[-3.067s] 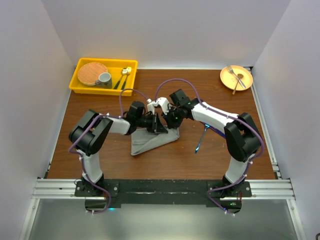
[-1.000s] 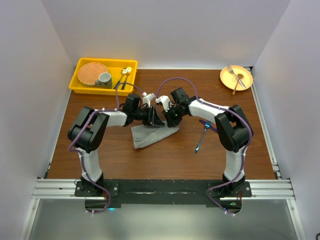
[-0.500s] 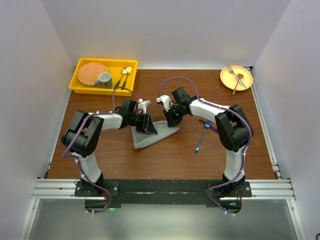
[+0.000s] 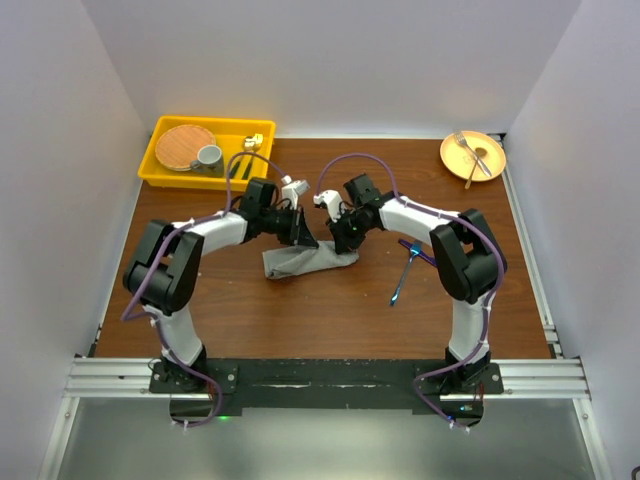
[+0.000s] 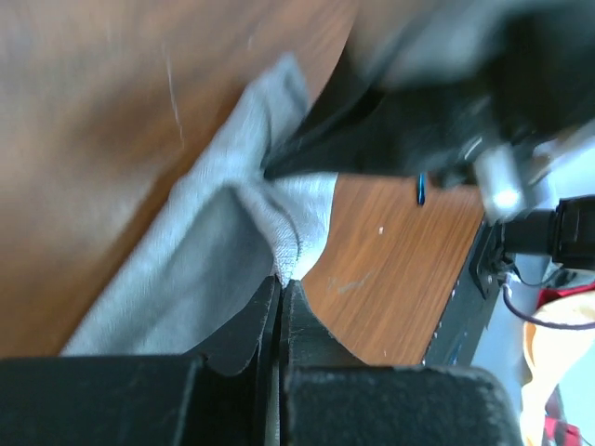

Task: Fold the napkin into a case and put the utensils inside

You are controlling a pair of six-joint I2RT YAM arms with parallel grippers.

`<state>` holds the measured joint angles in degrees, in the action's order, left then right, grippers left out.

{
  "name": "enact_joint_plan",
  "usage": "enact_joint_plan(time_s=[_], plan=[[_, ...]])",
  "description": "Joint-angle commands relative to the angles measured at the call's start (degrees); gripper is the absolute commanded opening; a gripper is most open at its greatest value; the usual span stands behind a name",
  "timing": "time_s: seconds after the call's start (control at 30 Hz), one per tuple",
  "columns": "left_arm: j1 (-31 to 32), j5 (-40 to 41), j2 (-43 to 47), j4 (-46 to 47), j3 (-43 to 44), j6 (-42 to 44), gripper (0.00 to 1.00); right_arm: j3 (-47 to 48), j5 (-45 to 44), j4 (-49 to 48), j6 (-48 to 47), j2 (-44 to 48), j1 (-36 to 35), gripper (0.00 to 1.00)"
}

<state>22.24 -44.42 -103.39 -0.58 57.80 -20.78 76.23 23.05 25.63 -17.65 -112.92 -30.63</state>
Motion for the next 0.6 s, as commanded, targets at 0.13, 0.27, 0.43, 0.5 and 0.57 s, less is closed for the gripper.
enact_joint_plan(time_s=[0.13, 0.27, 0.43, 0.5, 0.57], plan=[[-1.7, 0.6, -8.2, -3.5, 5.7, 3.1, 0.00, 2.0, -2.9, 1.6, -0.8, -2.0, 0.7, 0.00], [-2.2, 0.8, -11.5, -4.2, 4.9, 4.2, 0.00, 4.6, -2.7, 3.4, 0.2, -1.3, 0.9, 0.00], [-3.2, 1.3, -13.4, -4.3, 3.9, 4.2, 0.00, 8.4, -1.5, 6.3, 0.3, -0.5, 1.3, 0.00], [-3.3, 1.0, -13.6, -4.2, 3.8, 3.7, 0.00, 9.6, -0.6, 7.1, 0.2, -0.2, 1.3, 0.00], [-3.3, 0.8, -13.7, -4.0, 3.9, 3.7, 0.00, 10.6, 0.4, 8.7, 0.2, 0.0, 1.4, 0.00]])
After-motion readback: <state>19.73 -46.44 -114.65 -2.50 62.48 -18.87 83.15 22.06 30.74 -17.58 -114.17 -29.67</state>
